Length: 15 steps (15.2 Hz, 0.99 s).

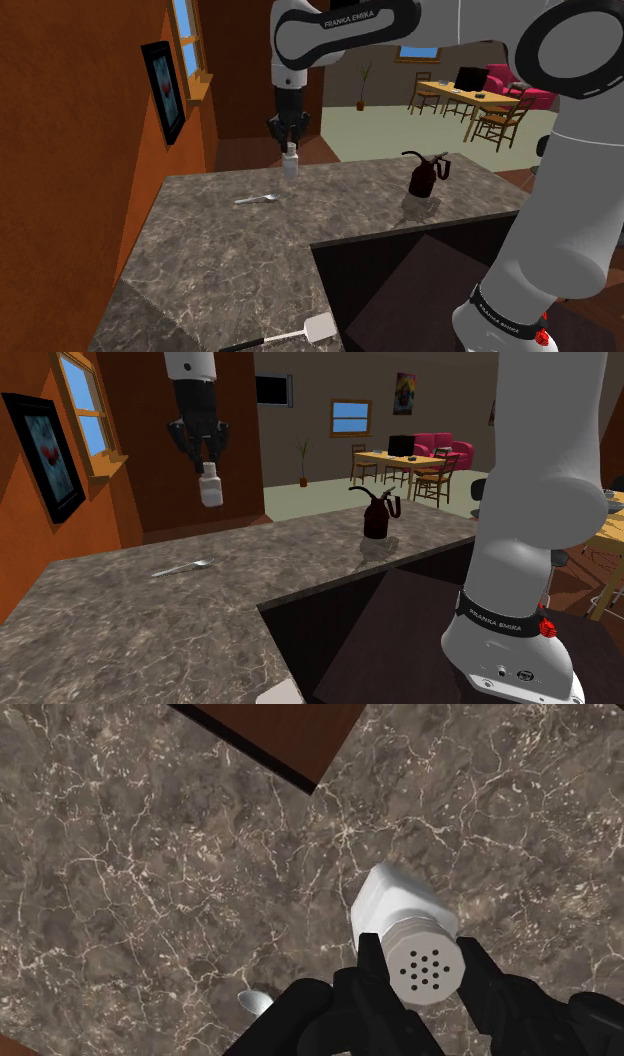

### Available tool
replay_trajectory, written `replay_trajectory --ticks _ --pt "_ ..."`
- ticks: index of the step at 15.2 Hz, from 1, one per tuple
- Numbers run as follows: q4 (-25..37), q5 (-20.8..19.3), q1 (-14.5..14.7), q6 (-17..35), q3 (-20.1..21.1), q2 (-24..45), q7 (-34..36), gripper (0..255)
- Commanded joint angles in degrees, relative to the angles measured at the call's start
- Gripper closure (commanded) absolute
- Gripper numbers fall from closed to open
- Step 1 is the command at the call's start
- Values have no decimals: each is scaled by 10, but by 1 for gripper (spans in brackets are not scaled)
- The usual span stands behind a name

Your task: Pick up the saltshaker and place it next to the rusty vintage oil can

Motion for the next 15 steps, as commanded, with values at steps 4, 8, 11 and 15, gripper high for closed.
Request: replay_trajectory --ticks 4,8,11,15 --pt "-54 7 -19 3 -13 -50 -34 255" --pt "-124 12 -43 15 -35 -108 -80 255" --pt "-168 12 -59 21 -54 -147 -116 255" --pt "-218 7 -81 24 -82 -192 -164 255"
